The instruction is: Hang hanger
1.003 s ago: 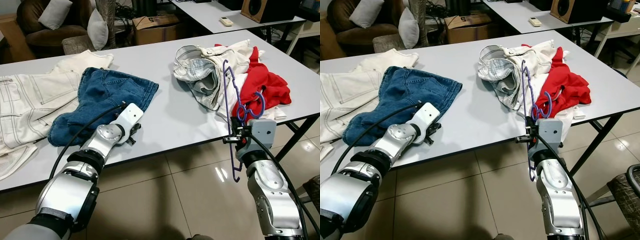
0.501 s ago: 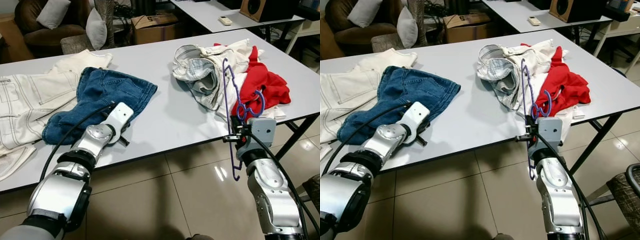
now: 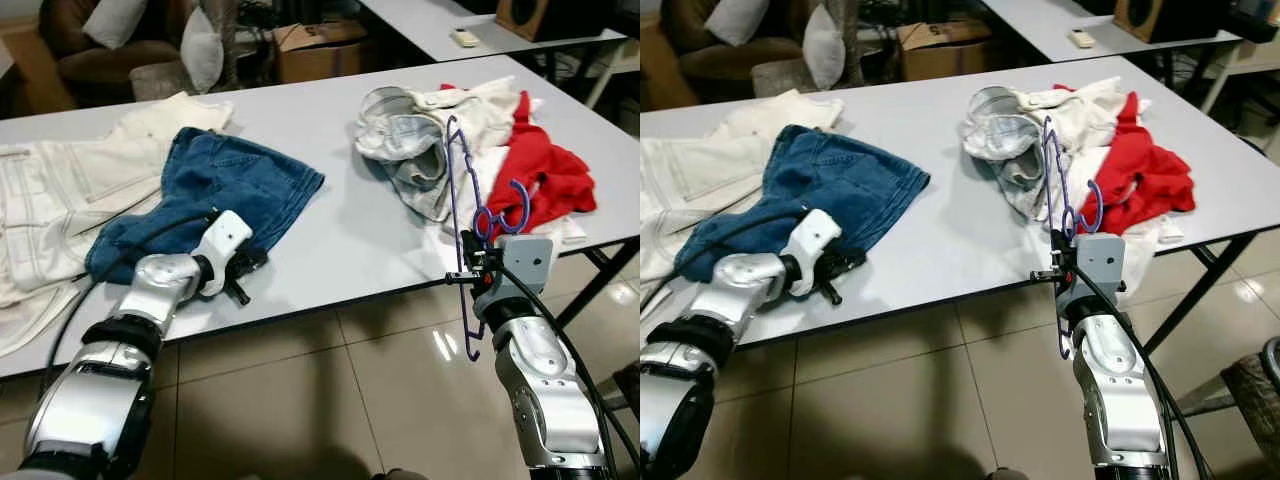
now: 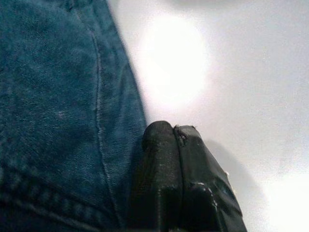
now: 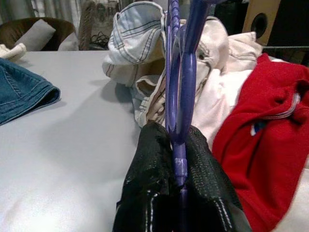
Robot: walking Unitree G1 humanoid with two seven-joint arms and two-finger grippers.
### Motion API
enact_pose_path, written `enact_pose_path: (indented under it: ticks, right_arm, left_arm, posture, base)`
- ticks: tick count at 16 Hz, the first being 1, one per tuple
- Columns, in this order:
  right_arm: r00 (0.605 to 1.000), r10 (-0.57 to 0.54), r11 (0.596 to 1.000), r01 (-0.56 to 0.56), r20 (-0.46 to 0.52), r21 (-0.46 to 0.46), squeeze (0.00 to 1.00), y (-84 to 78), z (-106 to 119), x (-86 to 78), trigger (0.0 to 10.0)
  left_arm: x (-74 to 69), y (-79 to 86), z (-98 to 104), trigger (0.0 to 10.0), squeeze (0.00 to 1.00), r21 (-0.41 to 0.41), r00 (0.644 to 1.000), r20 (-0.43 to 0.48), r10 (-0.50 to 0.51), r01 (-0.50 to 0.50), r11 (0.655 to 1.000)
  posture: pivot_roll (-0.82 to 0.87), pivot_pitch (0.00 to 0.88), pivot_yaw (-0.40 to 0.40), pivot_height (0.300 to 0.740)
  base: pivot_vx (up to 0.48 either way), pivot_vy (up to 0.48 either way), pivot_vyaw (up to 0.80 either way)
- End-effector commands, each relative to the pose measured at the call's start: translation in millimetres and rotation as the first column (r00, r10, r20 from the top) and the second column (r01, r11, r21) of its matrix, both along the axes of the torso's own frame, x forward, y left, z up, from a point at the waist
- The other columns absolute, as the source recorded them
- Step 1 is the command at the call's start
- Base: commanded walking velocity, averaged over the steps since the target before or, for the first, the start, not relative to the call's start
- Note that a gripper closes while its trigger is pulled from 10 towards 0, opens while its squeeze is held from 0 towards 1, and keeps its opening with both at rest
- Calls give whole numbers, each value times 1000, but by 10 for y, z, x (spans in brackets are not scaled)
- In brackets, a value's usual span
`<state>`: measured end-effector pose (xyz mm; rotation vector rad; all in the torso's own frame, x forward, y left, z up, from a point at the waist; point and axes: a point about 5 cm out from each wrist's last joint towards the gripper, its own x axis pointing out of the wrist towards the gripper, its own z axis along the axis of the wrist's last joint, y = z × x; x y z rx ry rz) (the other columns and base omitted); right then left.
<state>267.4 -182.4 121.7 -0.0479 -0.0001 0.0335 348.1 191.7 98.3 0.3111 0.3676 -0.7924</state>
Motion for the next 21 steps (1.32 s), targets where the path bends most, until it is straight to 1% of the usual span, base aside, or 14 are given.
enact_pose_path:
  ticks: [1, 3, 4, 5, 6, 7, 9, 10, 12, 14, 16, 18, 20, 21]
  right_arm:
    - [1000, 3, 1000, -3, -7, 3, 0, 1, -6, 24, 10000]
    - [1000, 7, 1000, -7, -6, 4, 0, 6, -6, 31, 10000]
    - [1000, 7, 1000, -7, -6, 4, 0, 6, -7, 30, 10000]
    - [1000, 8, 1000, -8, -6, 5, 0, 6, -9, 31, 10000]
    - [1000, 10, 1000, -10, -7, 5, 0, 14, -11, 35, 10000]
    - [1000, 17, 1000, -17, -6, 7, 0, 34, -12, 48, 10000]
    - [1000, 23, 1000, -23, -5, 7, 0, 50, -11, 60, 10000]
    - [1000, 24, 1000, -24, -2, 7, 0, 52, -6, 68, 10000]
    - [1000, 21, 1000, -21, 1, 6, 0, 42, -4, 67, 10000]
    - [1000, 14, 1000, -14, 2, 7, 0, 38, -18, 47, 10000]
    - [1000, 12, 1000, -12, 3, 8, 0, 42, -21, 42, 10000]
    - [1000, 10, 1000, -10, 4, 8, 0, 37, -19, 39, 10000]
    - [1000, 8, 1000, -8, 4, 9, 0, 37, -21, 31, 10000]
    - [1000, 9, 1000, -9, 4, 9, 0, 39, -21, 31, 10000]
  left_arm:
    - [11, 61, 180, 0, 0, -73, 998, 37, -51, 54, 996]
    - [-39, 78, 288, 0, 0, -131, 989, 53, -135, 141, 981]
    - [-59, 94, 306, 0, 0, -129, 987, 51, -155, 161, 978]
    - [-89, 148, 350, 0, 0, -67, 981, 72, -180, 185, 980]
    - [-37, 156, 373, 0, 0, -23, 985, 118, -122, 126, 992]
    - [76, 158, 362, 10000, 0, 50, 985, 174, 11, -20, 999]
    - [95, 102, 329, 10000, 0, 86, 983, 184, 16, -32, 996]
    - [121, 14, 302, 10000, 1000, 109, 977, 211, 23, -47, 993]
    - [116, -31, 250, 10000, 1000, 163, 978, 208, 14, -48, 985]
    - [136, -142, 152, 10000, 1000, 193, 979, 201, 32, -71, 979]
    - [154, -167, 109, 10000, 1000, 250, 973, 224, 50, -107, 962]
    - [166, -172, 110, 10000, 1000, 255, 969, 237, 66, -127, 958]
    - [126, -195, -18, 10000, 1000, 301, 985, 164, 51, -99, 949]
    - [119, -190, -43, 10000, 949, 302, 987, 150, 62, -105, 947]
  posture:
    - [-132, 0, 51, 740]
    - [-129, 0, 50, 740]
    - [-128, 0, 49, 740]
    - [-126, 0, 49, 740]
    - [-124, 0, 48, 740]
    - [-122, 0, 48, 740]
    - [-124, 0, 48, 740]
    - [-128, 0, 56, 740]
    - [-131, 0, 59, 740]
    - [-138, 0, 67, 740]
    - [-140, 0, 70, 740]
    - [-141, 0, 73, 740]
    - [-140, 0, 74, 740]
    - [-140, 0, 74, 740]
  base:
    - [0, 0, 0]
    - [0, 0, 0]
    - [0, 0, 0]
    - [0, 0, 0]
    - [0, 0, 0]
    - [0, 0, 0]
    - [0, 0, 0]
    - [0, 0, 0]
    - [0, 0, 0]
    - [0, 0, 0]
    - [0, 0, 0]
    - [0, 0, 0]
    - [0, 0, 0]
    - [0, 0, 0]
